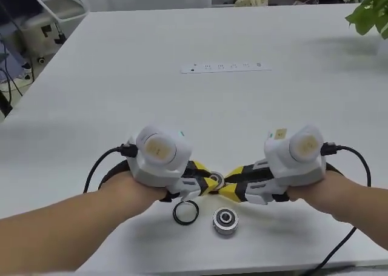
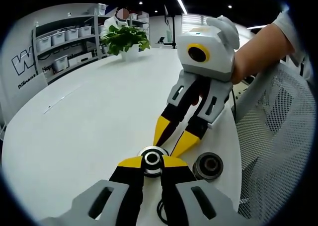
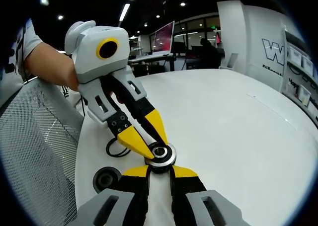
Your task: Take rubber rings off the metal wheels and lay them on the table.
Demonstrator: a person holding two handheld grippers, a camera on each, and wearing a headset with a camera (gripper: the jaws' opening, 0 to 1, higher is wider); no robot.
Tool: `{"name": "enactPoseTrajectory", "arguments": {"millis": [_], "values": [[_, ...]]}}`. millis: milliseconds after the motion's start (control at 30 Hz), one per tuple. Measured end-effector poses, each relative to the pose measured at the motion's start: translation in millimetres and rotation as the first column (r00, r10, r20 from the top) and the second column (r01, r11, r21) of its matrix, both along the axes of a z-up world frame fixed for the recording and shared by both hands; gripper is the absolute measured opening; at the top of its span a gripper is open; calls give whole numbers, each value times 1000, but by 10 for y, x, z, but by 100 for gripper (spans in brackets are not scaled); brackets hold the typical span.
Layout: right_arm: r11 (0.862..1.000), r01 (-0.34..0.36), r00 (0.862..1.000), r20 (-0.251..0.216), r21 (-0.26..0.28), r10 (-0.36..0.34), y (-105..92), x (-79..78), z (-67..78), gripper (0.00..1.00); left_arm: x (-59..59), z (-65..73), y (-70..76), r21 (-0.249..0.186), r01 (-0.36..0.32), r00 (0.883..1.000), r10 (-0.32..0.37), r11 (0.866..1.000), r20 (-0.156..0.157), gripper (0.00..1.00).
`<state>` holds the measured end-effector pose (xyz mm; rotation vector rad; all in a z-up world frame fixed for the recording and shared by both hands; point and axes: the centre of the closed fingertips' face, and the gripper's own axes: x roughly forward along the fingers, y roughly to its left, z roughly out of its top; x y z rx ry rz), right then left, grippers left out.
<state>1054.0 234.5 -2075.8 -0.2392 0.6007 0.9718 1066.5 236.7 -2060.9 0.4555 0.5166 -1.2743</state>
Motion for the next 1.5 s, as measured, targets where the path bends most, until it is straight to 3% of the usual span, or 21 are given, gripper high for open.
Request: {"name": "enactPoseTrajectory", "arguments": {"millis": [100, 133, 167, 200, 500, 967, 1167, 1367, 1500], "values": [[1000, 0, 1000, -4, 1, 0, -3, -1, -1, 12, -1, 1, -1, 0, 0, 1000, 0, 1000, 0, 7], [1000, 0, 1000, -6, 0, 0, -6, -1, -3, 8, -1, 1, -1, 0, 0, 1000, 0, 1000, 0, 7], [999, -19, 1000, -18, -46, 18, -61, -32, -55, 5, 0, 1, -1, 0, 0, 1000, 0, 1000, 0, 7], [1000, -1, 1000, -12, -12, 1, -26, -7, -27, 3, 0, 1, -1, 0, 0, 1000, 0, 1000, 0, 7], [1000, 15, 999, -34, -9, -15, -42, -6, -31, 0, 1, 2, -1, 1, -2, 1000, 2, 1000, 1, 7], [992, 101, 987, -129, 76, -90, -104, 4, 12, 0, 3, -3, -2, 4, -3, 1000, 3, 1000, 5, 7], [981, 153, 981, -137, 116, -137, -114, 71, 66, 0, -1, -5, 0, 8, -5, 1000, 5, 1000, 5, 7], [982, 156, 982, -128, 107, -142, -107, 67, 61, 0, -5, -6, 0, 16, -6, 1000, 6, 1000, 9, 7], [978, 160, 981, -131, 133, -142, -92, 66, 112, 0, -10, -3, 2, 17, -9, 1000, 9, 1000, 11, 7]]}}
